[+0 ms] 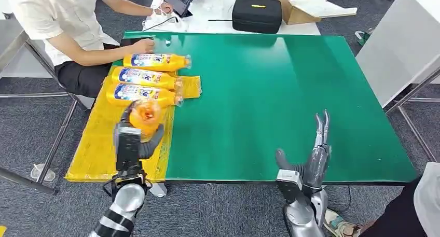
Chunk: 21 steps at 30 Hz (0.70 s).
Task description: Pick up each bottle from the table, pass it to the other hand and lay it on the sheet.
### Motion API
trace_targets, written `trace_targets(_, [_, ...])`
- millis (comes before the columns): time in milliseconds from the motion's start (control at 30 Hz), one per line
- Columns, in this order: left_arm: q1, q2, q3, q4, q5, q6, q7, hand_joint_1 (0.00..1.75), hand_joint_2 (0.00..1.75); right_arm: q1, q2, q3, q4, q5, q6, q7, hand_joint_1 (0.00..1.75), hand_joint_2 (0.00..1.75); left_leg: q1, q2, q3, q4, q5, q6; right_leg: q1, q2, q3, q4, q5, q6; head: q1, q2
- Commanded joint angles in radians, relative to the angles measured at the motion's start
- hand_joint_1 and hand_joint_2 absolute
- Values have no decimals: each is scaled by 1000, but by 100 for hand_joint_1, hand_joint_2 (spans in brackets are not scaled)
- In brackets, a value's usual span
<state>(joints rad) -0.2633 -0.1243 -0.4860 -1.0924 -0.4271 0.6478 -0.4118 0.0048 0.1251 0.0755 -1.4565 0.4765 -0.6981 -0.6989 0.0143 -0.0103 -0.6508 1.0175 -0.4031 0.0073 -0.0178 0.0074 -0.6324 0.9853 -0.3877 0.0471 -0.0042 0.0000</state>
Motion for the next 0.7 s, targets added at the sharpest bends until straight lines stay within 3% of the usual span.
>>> trace_targets(33, [-231,89,-118,444,-251,-181,116,155,175,-74,-26,62,66,-40,0,1,0,175,0,2,5,-1,-1,0,1,1,4,-1,0,-2,0,0])
trace_targets(200, [-273,88,-137,511,-303,-285,138,175,175,-83,-40,84,74,-73,0,1,0,175,1,2,6,-1,-1,0,2,1,6,-1,0,-3,0,0])
trace_targets(300, [-291,84,-143,545,-334,-297,150,175,175,-89,-46,94,83,-82,0,1,0,175,1,4,7,-1,-2,0,1,2,6,-1,0,-3,0,0])
trace_targets(367, [-301,83,-147,568,-351,-313,150,164,175,-93,-56,110,92,-97,0,1,0,175,1,3,4,-1,-1,0,1,2,3,-1,1,-3,0,0])
trace_targets(433, [-307,97,-179,580,-400,-314,149,141,175,-91,-65,121,93,-110,0,1,0,175,1,3,5,-1,-1,0,1,1,4,-1,0,-3,0,0])
trace_targets(467, [-309,100,-189,585,-417,-323,153,140,175,-92,-69,126,96,-120,0,1,0,175,0,3,5,-1,-1,0,1,1,4,-1,0,-3,0,0])
trace_targets(567, [-306,100,-177,594,-407,-398,144,47,175,-105,-81,155,121,-162,0,1,0,175,1,5,7,-1,-2,0,2,3,6,-1,0,-3,0,0])
trace_targets(600, [-306,100,-177,594,-407,-398,144,9,175,-105,-81,155,121,-162,0,1,0,175,1,6,9,-1,-3,0,2,3,8,-1,-1,-4,0,0])
trace_targets(633, [-308,97,-167,599,-399,-417,143,0,175,-115,-88,178,125,-184,0,1,0,175,1,4,4,0,-1,0,1,2,3,-1,1,-3,0,0])
trace_targets(700, [-309,93,-157,602,-391,-422,145,0,175,-120,-91,186,127,-190,0,1,0,175,1,4,5,0,-1,0,1,3,4,-1,1,-3,0,0])
